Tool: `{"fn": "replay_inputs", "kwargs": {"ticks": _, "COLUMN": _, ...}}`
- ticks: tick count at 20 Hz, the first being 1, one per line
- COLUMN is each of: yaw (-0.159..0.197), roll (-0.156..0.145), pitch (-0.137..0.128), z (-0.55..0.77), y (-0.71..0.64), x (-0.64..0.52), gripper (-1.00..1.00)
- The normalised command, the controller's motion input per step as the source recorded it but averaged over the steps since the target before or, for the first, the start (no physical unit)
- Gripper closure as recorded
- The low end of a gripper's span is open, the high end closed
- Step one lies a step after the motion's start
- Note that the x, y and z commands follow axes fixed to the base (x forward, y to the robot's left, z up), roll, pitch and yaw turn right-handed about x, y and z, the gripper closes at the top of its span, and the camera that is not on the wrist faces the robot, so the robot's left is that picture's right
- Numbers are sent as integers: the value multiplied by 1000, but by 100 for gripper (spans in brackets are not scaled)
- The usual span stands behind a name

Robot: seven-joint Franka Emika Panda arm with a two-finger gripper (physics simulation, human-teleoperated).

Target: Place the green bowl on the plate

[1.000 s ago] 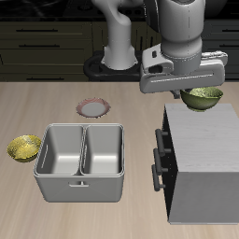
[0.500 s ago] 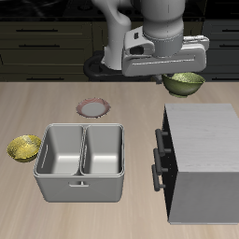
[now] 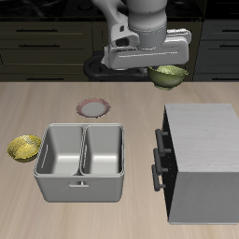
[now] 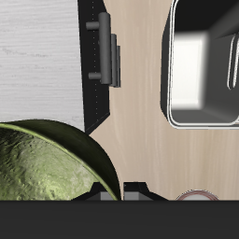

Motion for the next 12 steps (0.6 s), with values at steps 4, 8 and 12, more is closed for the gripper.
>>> {"fn": "replay_inputs", "kwargs": {"ticks": 4, "yaw": 64, "roll": 12, "pitch": -59, "z": -132, "y": -70, "x": -290, "gripper": 100}}
{"fn": "replay_inputs", "kwargs": {"ticks": 8, "yaw": 53, "roll": 9, "pitch": -70, "z": -189, "y": -187, "x": -395, "gripper": 100}}
{"fn": "replay_inputs", "kwargs": {"ticks": 12, "yaw": 3, "roll": 3, "pitch": -32, "z": -127, "y": -67, "x": -198, "gripper": 100}}
